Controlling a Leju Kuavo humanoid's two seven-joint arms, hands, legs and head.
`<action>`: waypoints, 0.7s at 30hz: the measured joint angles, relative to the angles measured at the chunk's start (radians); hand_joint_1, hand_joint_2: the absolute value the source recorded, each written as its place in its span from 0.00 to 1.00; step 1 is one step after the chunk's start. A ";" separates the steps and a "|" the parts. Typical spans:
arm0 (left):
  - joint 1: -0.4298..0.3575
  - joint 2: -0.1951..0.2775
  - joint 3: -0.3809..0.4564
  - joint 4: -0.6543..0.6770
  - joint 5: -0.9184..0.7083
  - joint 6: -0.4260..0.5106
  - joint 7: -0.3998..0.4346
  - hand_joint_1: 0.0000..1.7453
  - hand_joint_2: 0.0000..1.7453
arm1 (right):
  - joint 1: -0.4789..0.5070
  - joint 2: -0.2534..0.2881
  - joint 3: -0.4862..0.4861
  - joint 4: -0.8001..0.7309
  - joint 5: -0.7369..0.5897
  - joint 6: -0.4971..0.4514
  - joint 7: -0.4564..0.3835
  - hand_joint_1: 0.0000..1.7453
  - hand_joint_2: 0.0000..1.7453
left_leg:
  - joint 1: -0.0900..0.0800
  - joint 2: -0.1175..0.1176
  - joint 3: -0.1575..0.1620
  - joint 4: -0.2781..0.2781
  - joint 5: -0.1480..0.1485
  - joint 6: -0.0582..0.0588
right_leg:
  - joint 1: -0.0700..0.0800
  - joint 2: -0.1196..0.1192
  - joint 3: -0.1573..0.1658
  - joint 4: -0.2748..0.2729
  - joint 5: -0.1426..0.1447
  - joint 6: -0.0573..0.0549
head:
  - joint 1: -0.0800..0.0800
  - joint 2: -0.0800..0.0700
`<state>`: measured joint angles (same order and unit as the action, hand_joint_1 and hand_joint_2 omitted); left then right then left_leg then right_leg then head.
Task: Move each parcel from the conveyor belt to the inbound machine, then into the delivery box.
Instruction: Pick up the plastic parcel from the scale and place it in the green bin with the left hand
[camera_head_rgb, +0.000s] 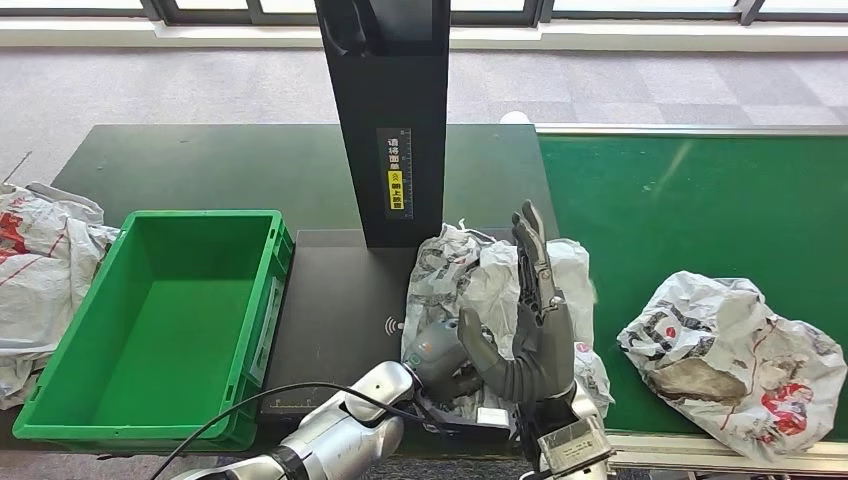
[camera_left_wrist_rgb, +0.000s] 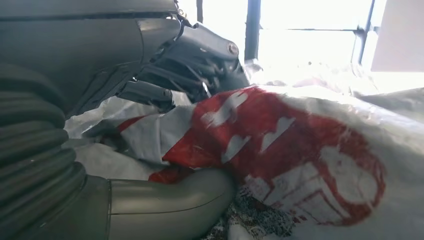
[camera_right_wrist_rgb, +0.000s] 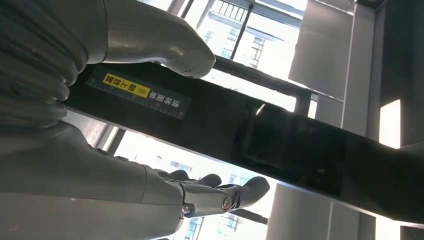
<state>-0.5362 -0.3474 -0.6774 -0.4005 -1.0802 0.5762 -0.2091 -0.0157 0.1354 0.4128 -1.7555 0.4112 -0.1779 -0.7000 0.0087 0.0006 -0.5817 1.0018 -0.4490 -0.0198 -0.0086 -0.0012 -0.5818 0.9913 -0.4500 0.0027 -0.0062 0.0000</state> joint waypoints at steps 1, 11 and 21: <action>0.000 0.001 0.004 0.001 -0.008 0.018 0.006 1.00 1.00 | 0.000 0.000 0.000 0.000 0.000 -0.001 0.000 0.00 1.00 | 0.000 0.000 0.000 0.000 0.000 0.000 | 0.000 0.000 0.000 0.000 0.000 0.000 | 0.000 0.000; 0.015 0.006 0.036 -0.022 -0.098 0.091 0.048 1.00 1.00 | 0.002 0.000 0.000 0.000 0.000 -0.012 0.000 0.00 1.00 | 0.000 0.000 0.000 0.000 0.000 0.000 | 0.000 0.000 0.000 0.000 0.000 0.000 | 0.000 0.000; 0.181 0.011 0.342 -0.453 -0.346 0.123 -0.066 1.00 1.00 | 0.008 0.003 0.000 0.000 0.007 -0.020 0.000 0.00 1.00 | 0.000 0.000 -0.001 0.000 0.000 0.000 | 0.000 0.000 -0.001 0.000 0.000 0.000 | 0.000 0.000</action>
<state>-0.3551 -0.3367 -0.3353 -0.8538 -1.4262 0.6996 -0.2754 -0.0075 0.1380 0.4127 -1.7556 0.4187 -0.1982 -0.7000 0.0087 0.0008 -0.5826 1.0017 -0.4489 -0.0199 -0.0082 -0.0008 -0.5827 0.9914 -0.4501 0.0026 -0.0061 0.0000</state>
